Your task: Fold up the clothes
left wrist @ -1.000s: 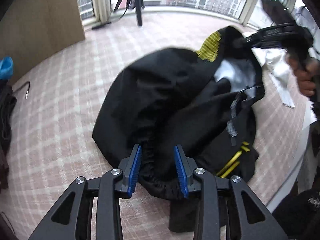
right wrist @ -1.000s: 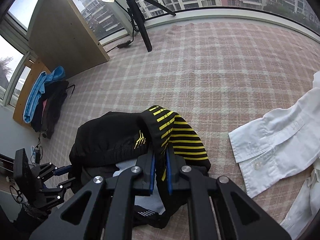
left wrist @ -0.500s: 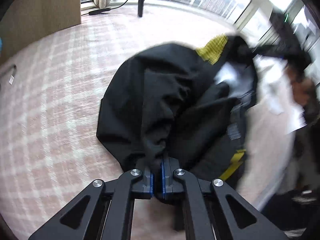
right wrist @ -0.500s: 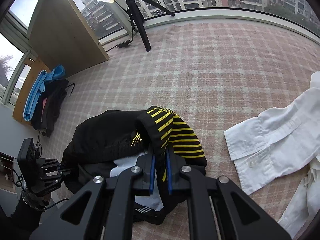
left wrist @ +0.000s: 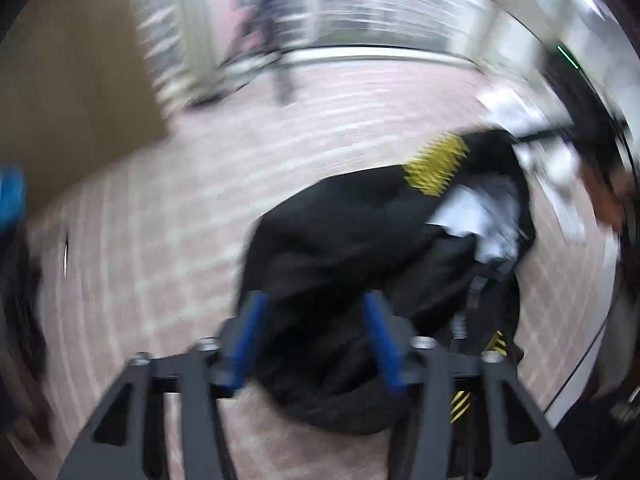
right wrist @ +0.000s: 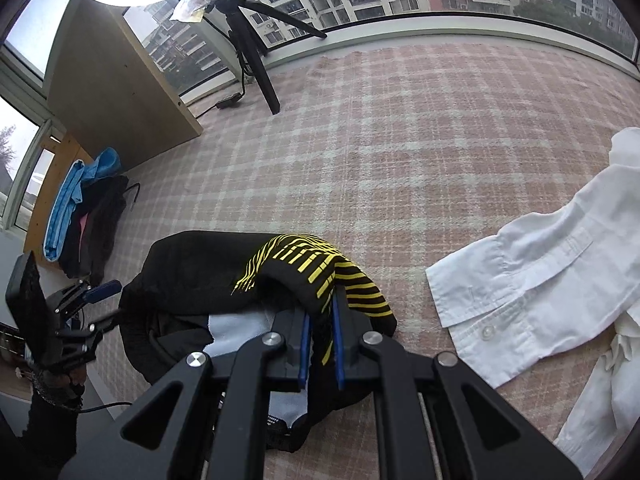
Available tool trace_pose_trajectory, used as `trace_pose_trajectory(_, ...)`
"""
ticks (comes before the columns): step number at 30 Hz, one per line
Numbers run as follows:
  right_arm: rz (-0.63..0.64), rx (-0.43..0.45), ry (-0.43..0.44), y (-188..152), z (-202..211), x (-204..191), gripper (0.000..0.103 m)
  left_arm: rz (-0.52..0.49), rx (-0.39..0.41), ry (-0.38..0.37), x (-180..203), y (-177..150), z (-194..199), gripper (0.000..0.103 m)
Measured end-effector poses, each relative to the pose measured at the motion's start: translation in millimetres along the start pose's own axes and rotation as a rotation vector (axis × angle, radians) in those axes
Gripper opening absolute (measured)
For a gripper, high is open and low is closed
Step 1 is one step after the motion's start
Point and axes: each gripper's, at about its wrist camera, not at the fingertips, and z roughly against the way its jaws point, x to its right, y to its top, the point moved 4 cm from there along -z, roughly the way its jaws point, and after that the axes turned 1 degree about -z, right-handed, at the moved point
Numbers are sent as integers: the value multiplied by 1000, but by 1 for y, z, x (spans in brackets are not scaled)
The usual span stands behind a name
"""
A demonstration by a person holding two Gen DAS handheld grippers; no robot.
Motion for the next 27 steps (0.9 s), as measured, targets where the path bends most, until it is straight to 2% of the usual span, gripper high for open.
trace_pose_trajectory(2,-1,-1,2,2,-1,-1,10,-134,-17,43,10,7,-10,63)
trace_pose_trajectory(3,-2,-1,2,3,-2,-1,10,-169,-30,49,14,6,-14,63)
trace_pose_trajectory(6,4,-3,4,4,-4,-3,10,-234,-71,48,16,-2,-22,63)
trace_pose_trajectory(9,8,-2,0,4,-4,-3,10,-235,-109,50,14,-8,-34,61)
trace_pose_trajectory(10,7,-1,-2,5,-4,-2,10,-222,-124,32,11,-8,-40,59)
trace_pose_trajectory(12,4,1,-7,6,-5,0,10,-184,-156,-24,4,-9,-50,39)
trace_pose_trajectory(14,1,3,-14,9,-5,1,10,-127,-167,-81,-6,-6,-51,32)
trace_pose_trajectory(15,-1,5,-17,10,-5,2,10,-98,-170,-108,-12,-5,-52,23)
trace_pose_trajectory(16,-2,6,-20,11,-6,3,10,-65,-159,-138,-17,-3,-45,19)
trace_pose_trajectory(19,4,15,-29,15,-6,0,10,38,-110,-230,-33,1,-17,17)
trace_pose_trajectory(21,19,21,-30,21,-5,-6,10,107,-78,-291,-43,4,3,8)
trace_pose_trajectory(24,58,27,-20,35,-7,-27,10,177,-16,-324,-59,-3,42,7)
trace_pose_trajectory(27,119,38,4,53,-16,-62,11,281,45,-309,-85,-24,79,7)
